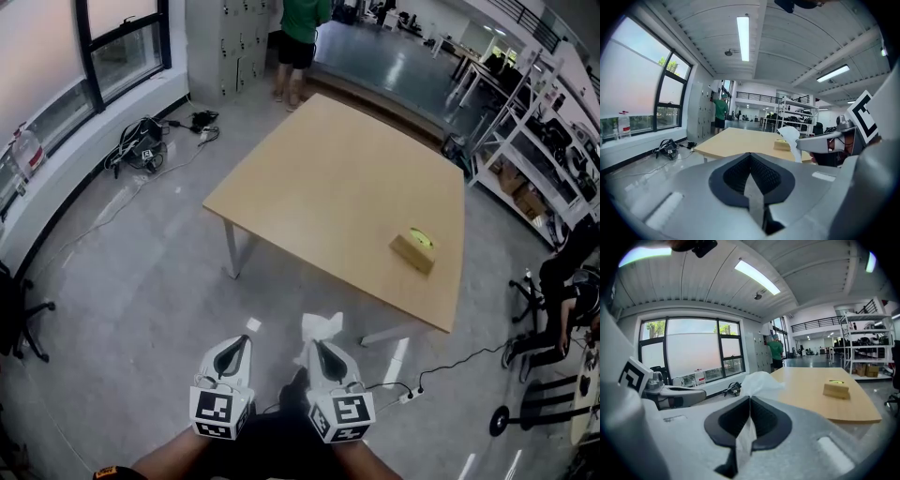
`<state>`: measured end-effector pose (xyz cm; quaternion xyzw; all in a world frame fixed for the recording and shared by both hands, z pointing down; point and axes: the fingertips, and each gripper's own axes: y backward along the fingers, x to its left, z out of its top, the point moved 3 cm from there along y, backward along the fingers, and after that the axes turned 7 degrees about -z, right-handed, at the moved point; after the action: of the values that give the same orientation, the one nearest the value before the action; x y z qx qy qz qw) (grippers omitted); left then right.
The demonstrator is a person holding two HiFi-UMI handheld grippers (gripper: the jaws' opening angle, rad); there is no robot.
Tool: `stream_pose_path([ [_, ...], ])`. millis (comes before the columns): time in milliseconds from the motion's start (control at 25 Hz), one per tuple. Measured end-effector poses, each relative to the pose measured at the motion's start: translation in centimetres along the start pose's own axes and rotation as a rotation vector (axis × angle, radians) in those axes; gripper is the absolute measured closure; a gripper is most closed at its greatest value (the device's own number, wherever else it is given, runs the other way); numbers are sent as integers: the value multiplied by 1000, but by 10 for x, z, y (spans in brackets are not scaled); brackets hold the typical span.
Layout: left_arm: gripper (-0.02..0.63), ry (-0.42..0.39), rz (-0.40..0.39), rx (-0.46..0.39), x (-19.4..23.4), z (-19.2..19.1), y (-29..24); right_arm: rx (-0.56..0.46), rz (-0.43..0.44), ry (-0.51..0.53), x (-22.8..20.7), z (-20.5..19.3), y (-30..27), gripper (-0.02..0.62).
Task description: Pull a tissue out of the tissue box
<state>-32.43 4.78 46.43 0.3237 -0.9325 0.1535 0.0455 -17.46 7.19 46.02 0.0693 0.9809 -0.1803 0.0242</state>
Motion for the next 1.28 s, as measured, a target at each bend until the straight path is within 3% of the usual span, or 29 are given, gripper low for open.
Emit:
stream_pose_path([
  [400,588,22,-31,-48,-3,-8,50,31,19,24,49,-24,50,595],
  [1280,588,-31,-35,-63,-14,-14,42,-18,-74,-9,32,-32,62,601],
])
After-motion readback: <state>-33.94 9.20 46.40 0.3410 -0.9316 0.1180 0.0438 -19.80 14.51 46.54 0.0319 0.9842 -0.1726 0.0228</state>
